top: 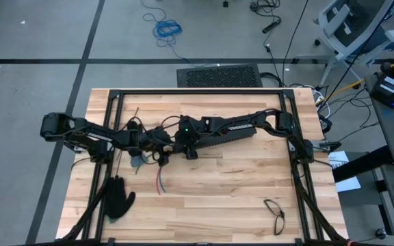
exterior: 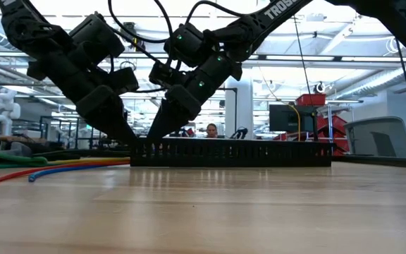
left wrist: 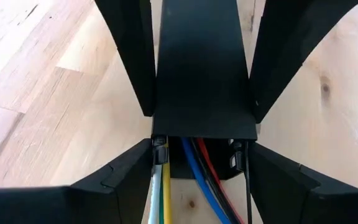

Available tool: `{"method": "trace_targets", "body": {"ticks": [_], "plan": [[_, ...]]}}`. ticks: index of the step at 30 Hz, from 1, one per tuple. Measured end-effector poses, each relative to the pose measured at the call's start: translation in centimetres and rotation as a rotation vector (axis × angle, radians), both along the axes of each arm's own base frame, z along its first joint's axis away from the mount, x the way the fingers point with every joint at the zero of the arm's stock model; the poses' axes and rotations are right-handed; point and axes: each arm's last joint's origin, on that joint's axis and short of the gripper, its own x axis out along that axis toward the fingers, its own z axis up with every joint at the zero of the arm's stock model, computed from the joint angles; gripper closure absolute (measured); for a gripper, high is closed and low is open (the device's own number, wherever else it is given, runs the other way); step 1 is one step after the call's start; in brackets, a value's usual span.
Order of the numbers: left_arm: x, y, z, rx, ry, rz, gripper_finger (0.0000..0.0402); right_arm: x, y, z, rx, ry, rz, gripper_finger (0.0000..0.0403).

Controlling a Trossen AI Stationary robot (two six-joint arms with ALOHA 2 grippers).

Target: Ziptie cables

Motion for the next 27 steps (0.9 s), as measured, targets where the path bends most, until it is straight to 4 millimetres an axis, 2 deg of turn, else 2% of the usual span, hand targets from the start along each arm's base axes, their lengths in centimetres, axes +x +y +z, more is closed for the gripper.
{"method": "trace_targets", "body": {"ticks": [4,8,17,21,23,27], "plan": [[0.1,-0.1,0.1,-0.001,-0.01,-0.053,0.0161,0.0,0.1,-0.1,0.01,0.005,0.007,0.016],[0.1,-0.3,0.1,-0.046,-0.013,-0.124,0.0141,0.2,0.3,-0.6,0.024,0.004,0.017,0.016],[0.4,-0.4,0.4,-0.072,-0.039,-0.144,0.0056,0.3,0.3,-0.7,0.017,0.007,0.003,0.016],[0.6,-0.4,0.6,-0.159,-0.053,-0.078,0.0023,0.2,0.2,-0.8,0.016,0.012,0.0,0.016],[0.6,-0.4,0.7,-0.18,-0.033,-0.07,0.0015,0.1,0.2,-0.9,0.018,0.016,-0.001,0.016],[-0.4,-0.9,1.0,-0.101,0.036,-0.166,0.0013,0.1,0.3,-0.9,0.022,0.026,0.002,0.016]]}}
